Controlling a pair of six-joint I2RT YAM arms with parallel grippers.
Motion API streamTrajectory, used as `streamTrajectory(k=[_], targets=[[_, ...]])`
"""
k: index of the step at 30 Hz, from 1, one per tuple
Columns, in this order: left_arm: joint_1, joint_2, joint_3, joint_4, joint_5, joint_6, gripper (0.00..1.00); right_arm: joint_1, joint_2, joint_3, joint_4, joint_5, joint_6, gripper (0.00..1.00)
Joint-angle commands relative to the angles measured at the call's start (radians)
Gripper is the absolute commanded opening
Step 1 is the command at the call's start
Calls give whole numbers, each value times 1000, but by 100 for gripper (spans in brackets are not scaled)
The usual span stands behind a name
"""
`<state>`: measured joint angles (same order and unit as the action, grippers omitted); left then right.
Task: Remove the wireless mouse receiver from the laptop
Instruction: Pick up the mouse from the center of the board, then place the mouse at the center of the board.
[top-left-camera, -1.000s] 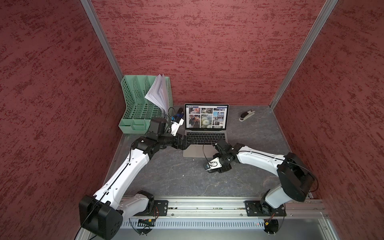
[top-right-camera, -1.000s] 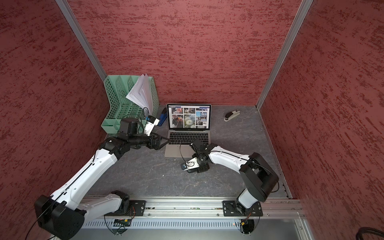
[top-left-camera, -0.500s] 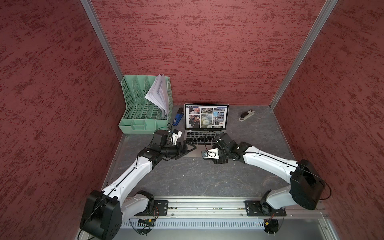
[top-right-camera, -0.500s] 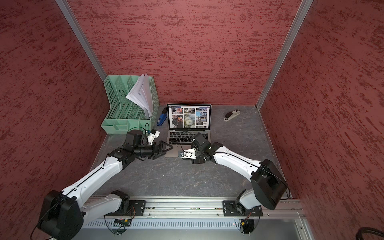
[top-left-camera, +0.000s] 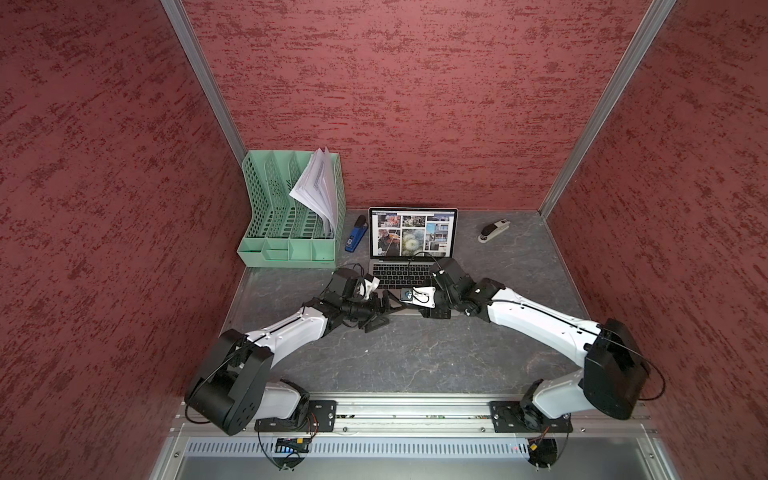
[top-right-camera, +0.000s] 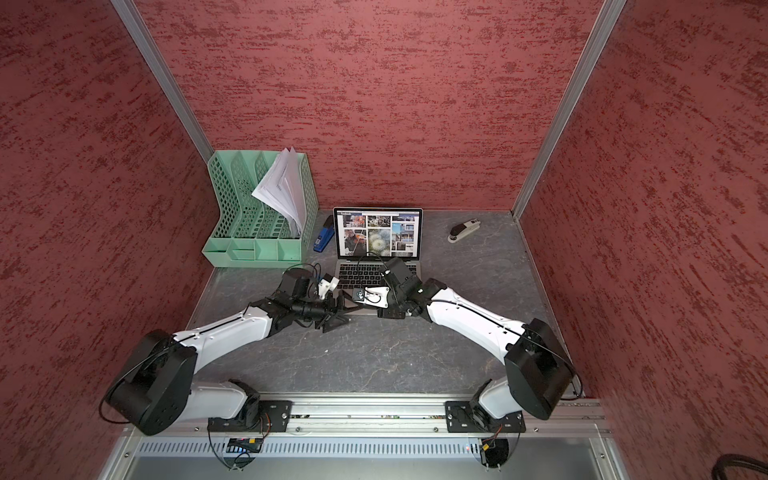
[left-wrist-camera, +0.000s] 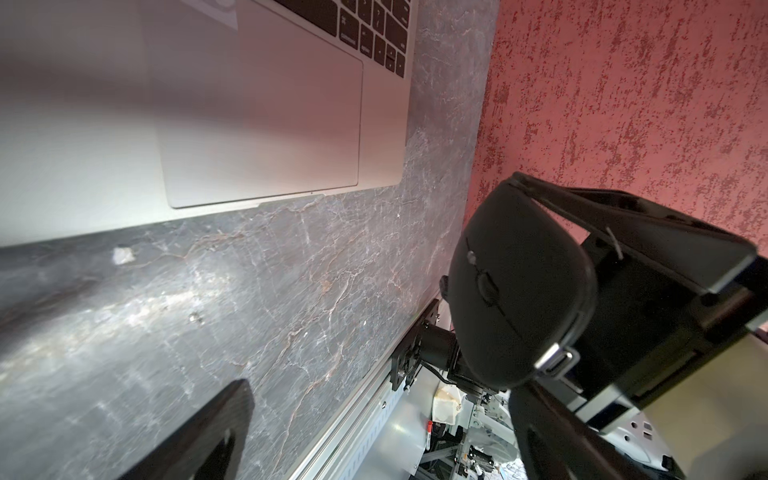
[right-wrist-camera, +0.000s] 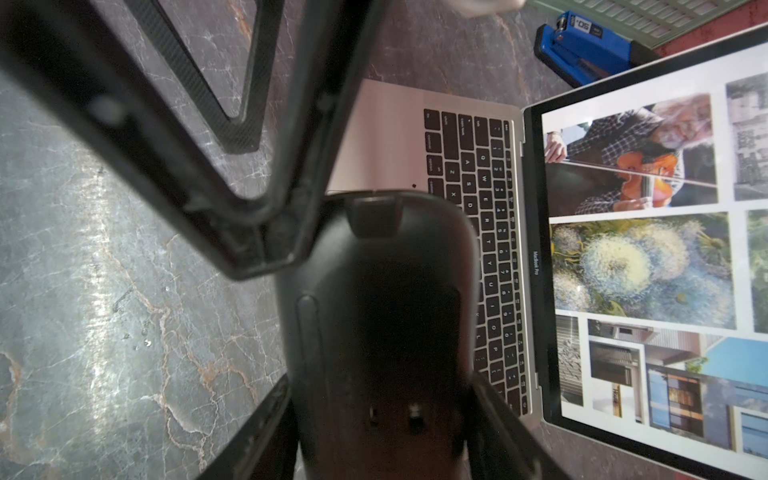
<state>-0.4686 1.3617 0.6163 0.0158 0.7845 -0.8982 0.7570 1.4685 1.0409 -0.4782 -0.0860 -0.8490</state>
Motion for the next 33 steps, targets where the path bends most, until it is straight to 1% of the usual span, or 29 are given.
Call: streamTrajectory(k=[1,6,10,14,18,26,29,31,33], targets=[[-3,-2,0,98,-17,-37,100,6,-7,22,11,-20,17,38],[-9,3,23,98,-38,-29,99,5,7,30,4,-38,26,38],[-32,51,47,140,-41,-38,87,5,19,49,-9,-51,30,38],[-58,105,61,206,-47,-67,77,7,31,61,-18,-61,37,38],[-80,135,82,239,-66,-76,70,8,32,59,-21,-67,36,38],[-88,142,112,239,-102,-68,42,8,35,59,-26,-75,37,38],[-87,147,122,235,-97,-68,24,8,37,61,-28,-78,37,38],[-90,153,126,236,-89,-66,15,8,38,62,-28,-78,37,38],[-91,156,127,234,-82,-65,11,9,40,63,-31,-79,38,38]])
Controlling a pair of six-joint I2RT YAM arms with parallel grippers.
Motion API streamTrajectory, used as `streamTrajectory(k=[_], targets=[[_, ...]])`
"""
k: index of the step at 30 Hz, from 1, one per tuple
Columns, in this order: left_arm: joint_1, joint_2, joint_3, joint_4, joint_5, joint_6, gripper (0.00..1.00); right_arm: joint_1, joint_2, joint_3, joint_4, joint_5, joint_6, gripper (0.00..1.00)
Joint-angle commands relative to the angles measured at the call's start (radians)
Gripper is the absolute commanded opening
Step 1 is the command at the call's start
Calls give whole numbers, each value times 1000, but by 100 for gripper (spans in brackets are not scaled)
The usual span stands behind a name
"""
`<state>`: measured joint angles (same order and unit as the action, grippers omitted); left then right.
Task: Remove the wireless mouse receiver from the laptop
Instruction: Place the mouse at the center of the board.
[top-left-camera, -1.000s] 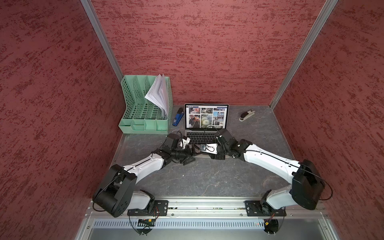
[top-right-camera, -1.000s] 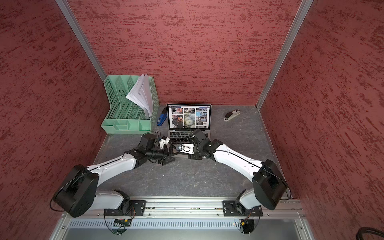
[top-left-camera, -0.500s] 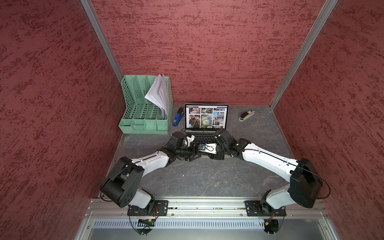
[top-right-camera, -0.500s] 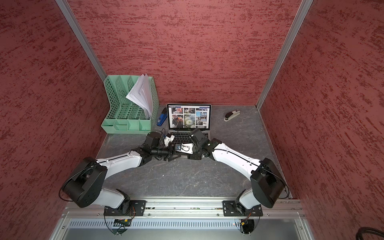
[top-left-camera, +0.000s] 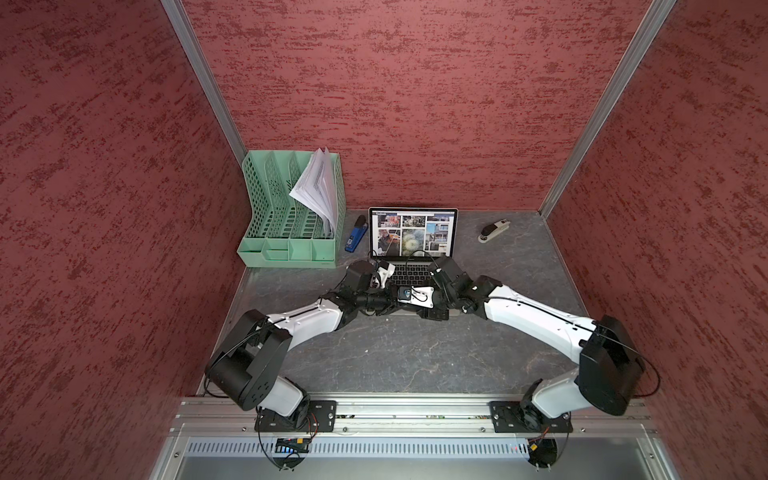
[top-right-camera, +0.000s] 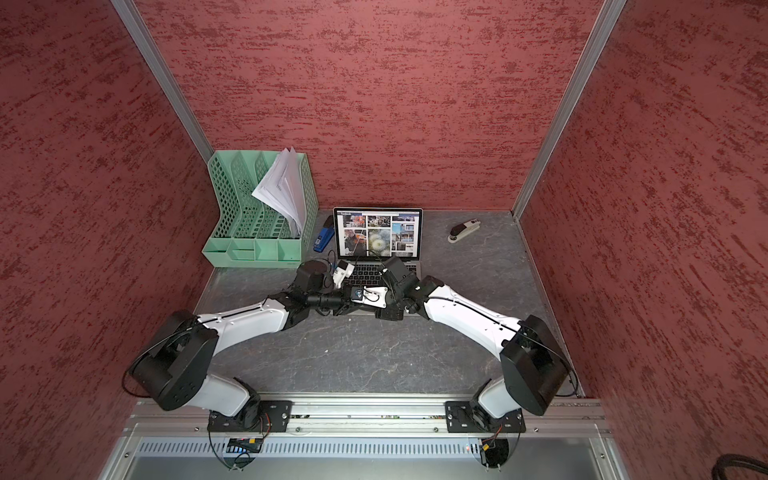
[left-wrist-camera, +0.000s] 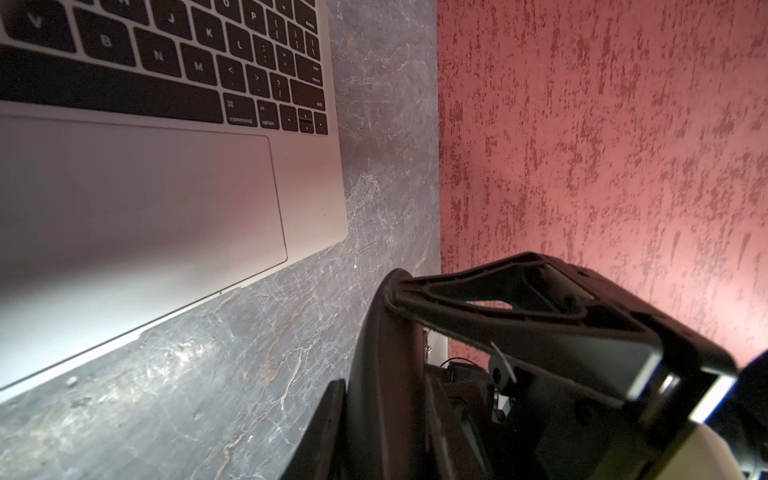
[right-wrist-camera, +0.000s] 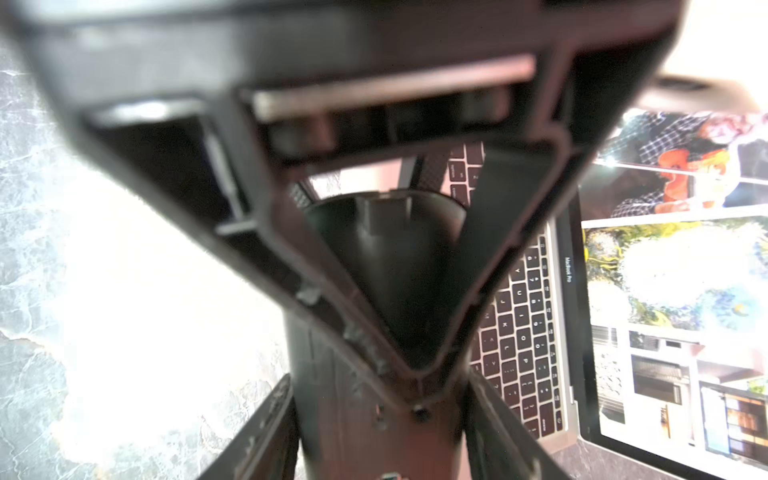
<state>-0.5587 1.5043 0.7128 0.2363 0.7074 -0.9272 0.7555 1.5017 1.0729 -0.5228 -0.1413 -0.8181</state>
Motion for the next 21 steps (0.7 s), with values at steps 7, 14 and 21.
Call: streamTrajectory(k=[7,14,21], targets=[[-4,17,25,8,6,-36,8,10,8,30,18,-19,8,40],[-2,22,45,-36,15,-51,1,10,-8,16,39,13,13,85],[25,24,48,-70,38,-145,0,10,-110,-35,88,45,5,97]])
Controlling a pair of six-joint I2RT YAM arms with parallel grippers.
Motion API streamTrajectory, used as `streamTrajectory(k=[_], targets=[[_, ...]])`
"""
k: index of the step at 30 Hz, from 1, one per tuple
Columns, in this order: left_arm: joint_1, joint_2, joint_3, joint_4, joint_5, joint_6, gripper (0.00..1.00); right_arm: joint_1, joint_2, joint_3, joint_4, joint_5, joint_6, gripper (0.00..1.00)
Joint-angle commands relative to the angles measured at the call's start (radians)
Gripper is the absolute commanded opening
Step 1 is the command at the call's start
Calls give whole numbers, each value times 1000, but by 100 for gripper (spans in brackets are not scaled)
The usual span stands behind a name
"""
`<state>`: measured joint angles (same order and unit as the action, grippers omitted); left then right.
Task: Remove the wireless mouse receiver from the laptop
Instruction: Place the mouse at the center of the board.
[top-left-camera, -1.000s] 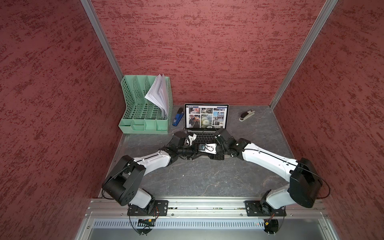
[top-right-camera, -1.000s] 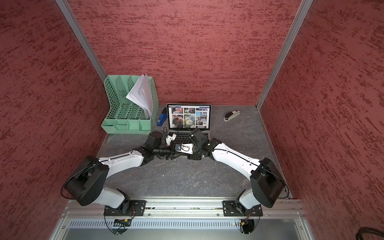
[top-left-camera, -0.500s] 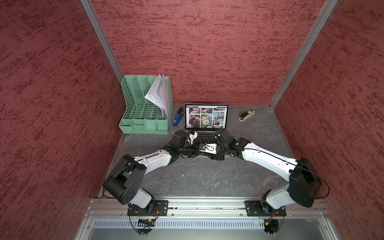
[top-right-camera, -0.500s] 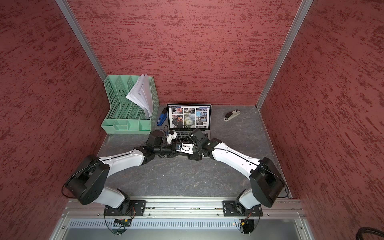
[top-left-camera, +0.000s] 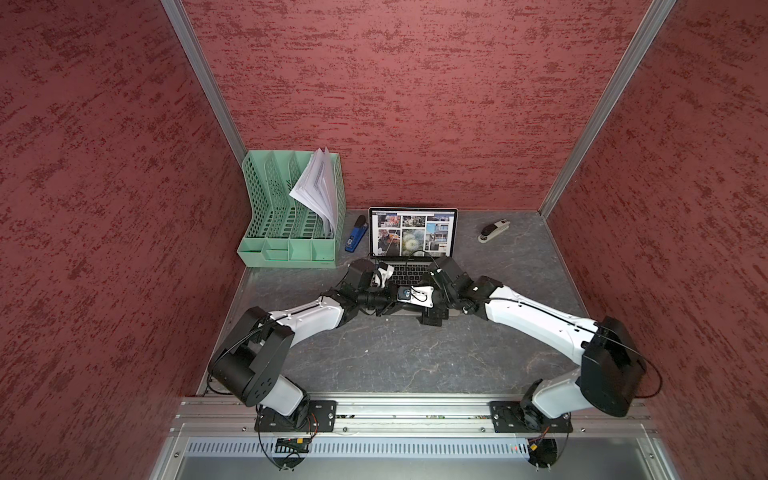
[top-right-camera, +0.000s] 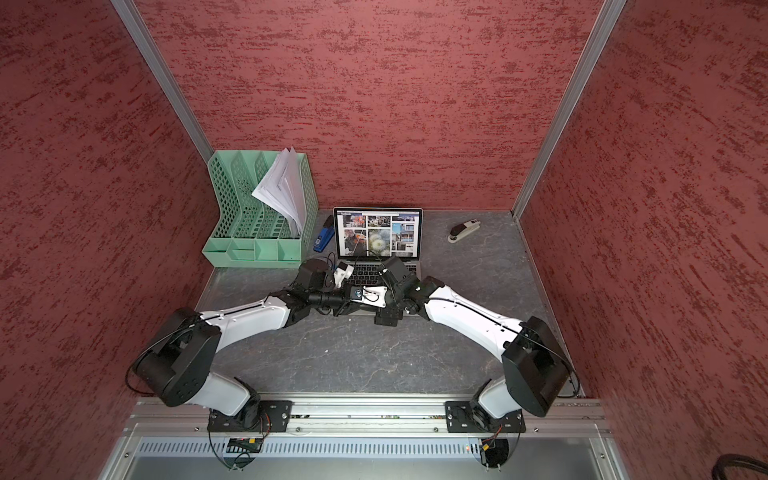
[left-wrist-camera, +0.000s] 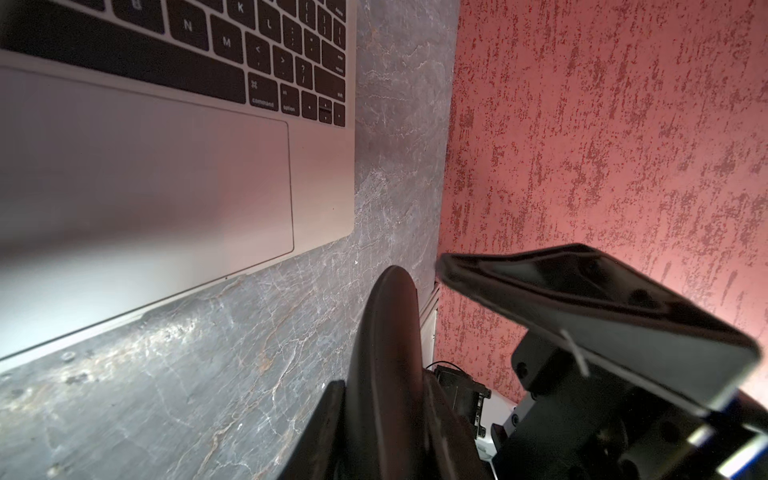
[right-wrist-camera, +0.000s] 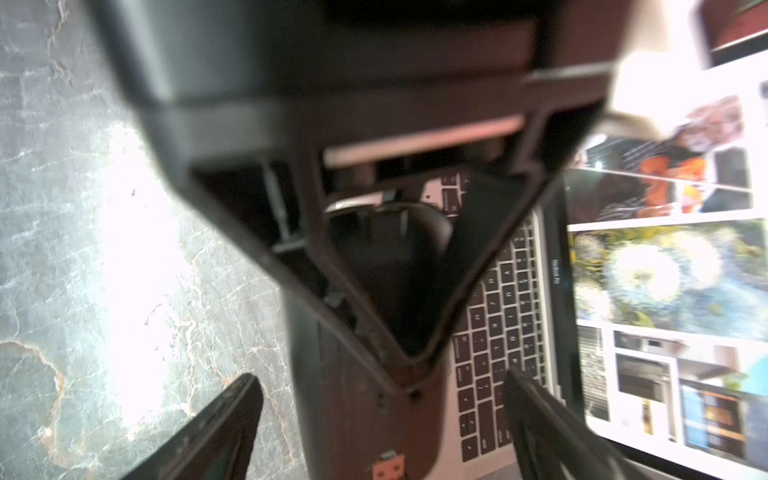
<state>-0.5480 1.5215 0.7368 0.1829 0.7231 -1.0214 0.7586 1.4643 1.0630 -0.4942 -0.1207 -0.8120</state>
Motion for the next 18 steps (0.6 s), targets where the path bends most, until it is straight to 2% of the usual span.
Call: streamTrajectory(k=[1,6,9,18], targets=[[20,7,24,-23,23,-69,0,7,-92,-43,74,22,-5,97],[50,3,30,-56,32,-187,0,14,-173,-136,154,14,-3,96],[71,-6,41,-91,39,-254,0,31,-206,-182,166,17,-47,94],[90,-17,51,-99,61,-483,0,110,-149,-187,263,206,-131,86]])
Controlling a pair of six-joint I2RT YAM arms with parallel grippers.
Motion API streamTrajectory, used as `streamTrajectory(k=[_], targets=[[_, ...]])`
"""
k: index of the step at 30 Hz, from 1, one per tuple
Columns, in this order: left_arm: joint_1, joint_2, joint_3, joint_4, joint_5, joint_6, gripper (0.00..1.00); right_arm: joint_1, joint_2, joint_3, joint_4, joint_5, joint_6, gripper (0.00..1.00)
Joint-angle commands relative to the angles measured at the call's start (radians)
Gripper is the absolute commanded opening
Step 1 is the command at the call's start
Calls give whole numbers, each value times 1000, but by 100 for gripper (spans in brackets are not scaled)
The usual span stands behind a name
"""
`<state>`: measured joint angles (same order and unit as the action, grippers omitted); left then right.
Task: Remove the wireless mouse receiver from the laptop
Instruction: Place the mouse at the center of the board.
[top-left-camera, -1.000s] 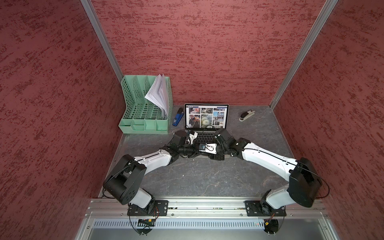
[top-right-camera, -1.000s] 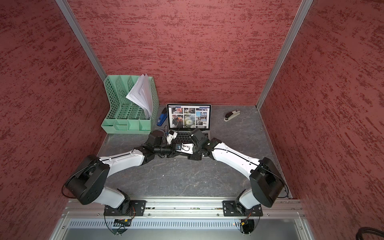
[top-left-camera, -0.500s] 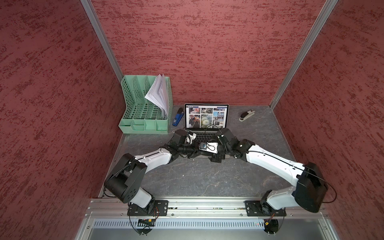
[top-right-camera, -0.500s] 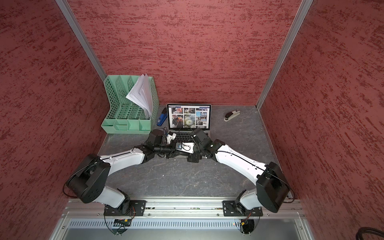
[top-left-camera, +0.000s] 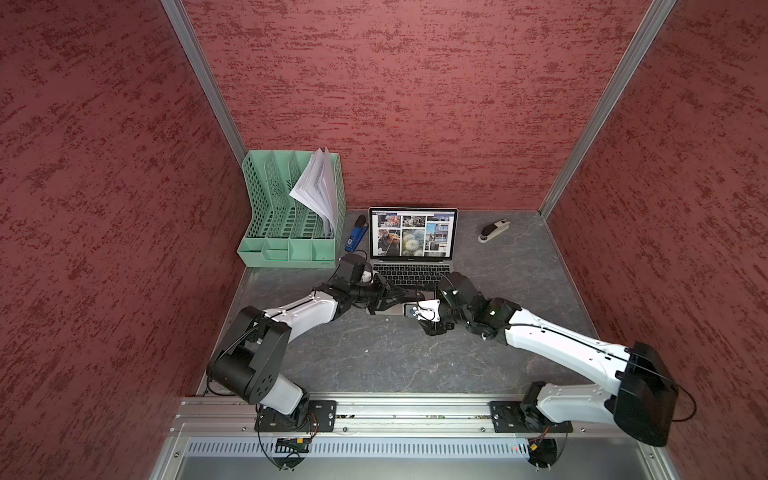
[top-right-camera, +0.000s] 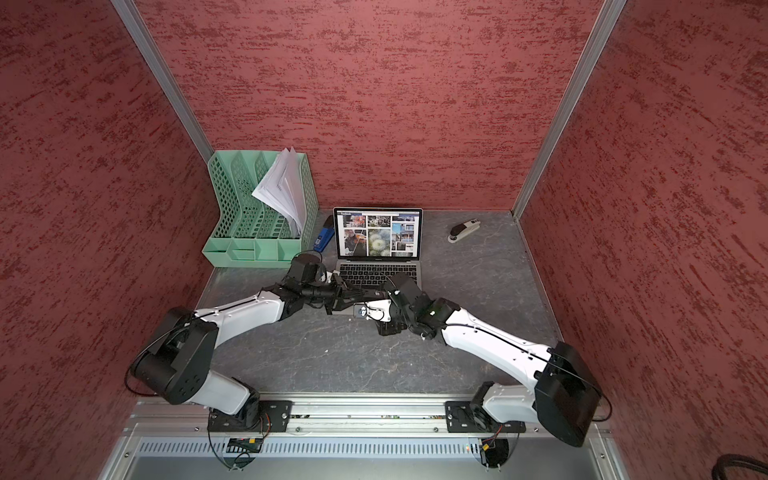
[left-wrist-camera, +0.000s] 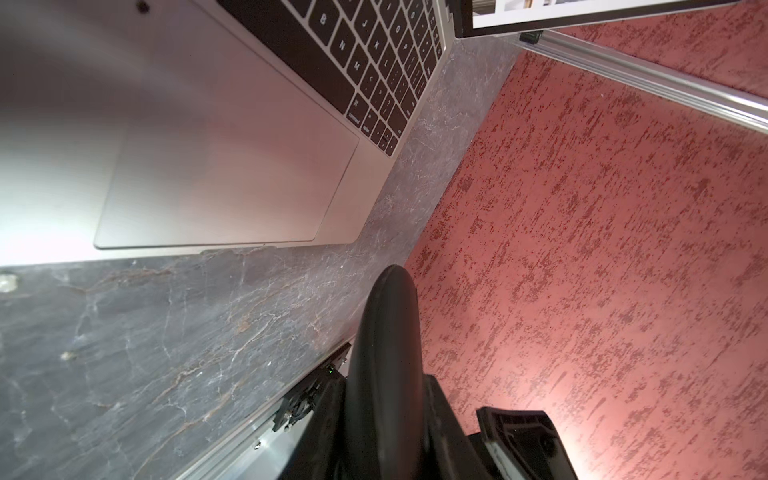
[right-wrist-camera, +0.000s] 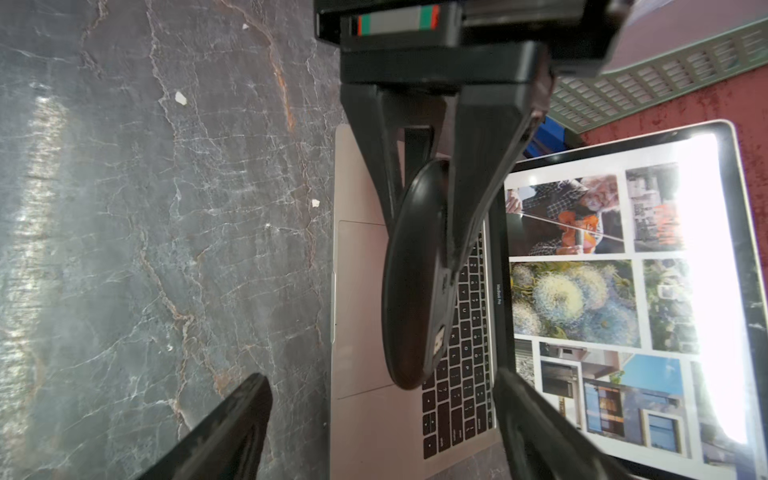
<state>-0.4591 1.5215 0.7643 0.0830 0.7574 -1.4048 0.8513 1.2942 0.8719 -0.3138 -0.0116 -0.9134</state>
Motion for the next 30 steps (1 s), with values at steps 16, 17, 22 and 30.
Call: streamTrajectory(k=[16,17,22,30], targets=[[-9,-83,30,-74,12,-174,0,54,121,87,67,154,-15,56],[-10,-83,25,-63,13,-183,0,54,127,93,65,153,-14,54],[-12,-74,12,-37,12,-197,0,60,143,109,52,147,-8,45],[-16,-72,-9,22,-3,-243,0,62,152,113,44,140,-3,36]])
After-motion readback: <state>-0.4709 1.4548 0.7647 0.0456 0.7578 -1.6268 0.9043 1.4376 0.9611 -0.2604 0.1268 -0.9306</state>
